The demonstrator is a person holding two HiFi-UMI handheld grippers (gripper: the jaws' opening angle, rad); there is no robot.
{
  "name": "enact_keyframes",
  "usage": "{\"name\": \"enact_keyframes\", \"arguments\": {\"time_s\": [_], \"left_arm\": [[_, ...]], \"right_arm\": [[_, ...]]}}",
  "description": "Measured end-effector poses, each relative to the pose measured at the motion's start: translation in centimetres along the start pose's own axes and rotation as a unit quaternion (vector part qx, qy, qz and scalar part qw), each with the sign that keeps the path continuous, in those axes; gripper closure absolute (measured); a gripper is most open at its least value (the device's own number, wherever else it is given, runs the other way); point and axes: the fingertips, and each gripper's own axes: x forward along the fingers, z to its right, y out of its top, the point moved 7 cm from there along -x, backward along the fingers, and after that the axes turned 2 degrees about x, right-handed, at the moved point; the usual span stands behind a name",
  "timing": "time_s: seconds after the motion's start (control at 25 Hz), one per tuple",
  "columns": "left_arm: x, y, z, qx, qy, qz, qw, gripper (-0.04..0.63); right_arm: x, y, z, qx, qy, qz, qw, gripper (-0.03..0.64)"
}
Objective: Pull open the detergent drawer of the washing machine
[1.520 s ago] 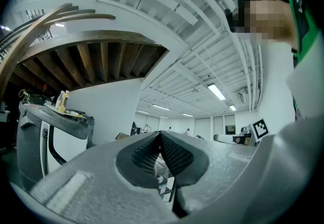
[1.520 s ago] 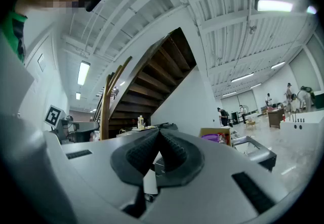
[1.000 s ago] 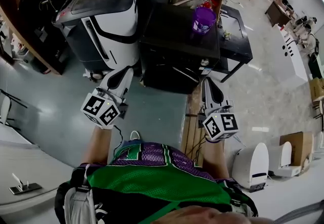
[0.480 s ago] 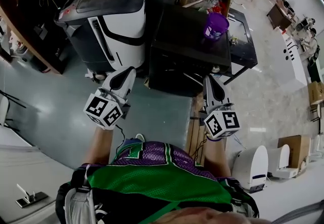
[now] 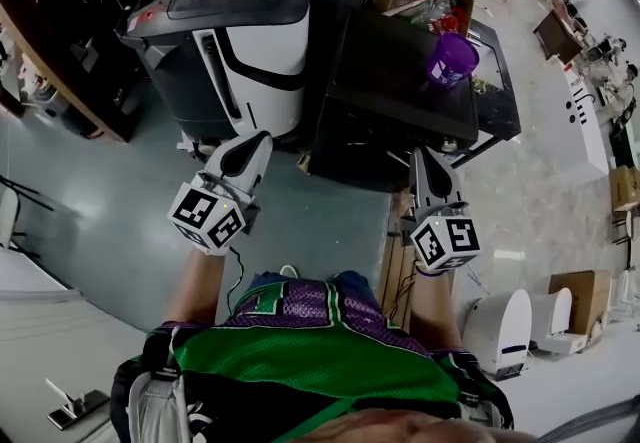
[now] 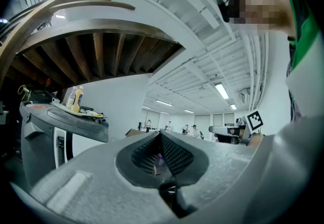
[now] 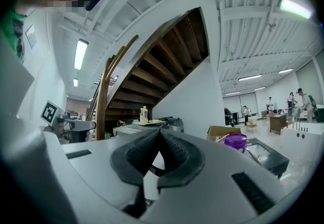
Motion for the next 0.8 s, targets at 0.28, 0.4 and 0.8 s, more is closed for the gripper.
{"name": "enact_keyframes", "arguments": {"time_s": [0.28, 0.4, 0.8], "left_arm": [[1.5, 0.0, -1.8, -0.005, 0.009, 0.005, 0.9999, 0.578], [2.1, 0.3, -1.6, -0.002, 0.009, 0.004, 0.9999, 0.578], [5.9, -0.5, 0.5, 0.013, -0.008, -0.005, 0.9999, 0.578]], "right_arm": [[3.6, -0.2, 0.2, -0.004, 0.045, 0.002, 0.999, 0.557], [5.0, -0.2, 0.6, 0.01, 0.082, 0.002, 0.997, 0.467], [9.0, -6.6, 5.7, 0.164, 0.161, -0.01, 0.973, 0.365]]}}
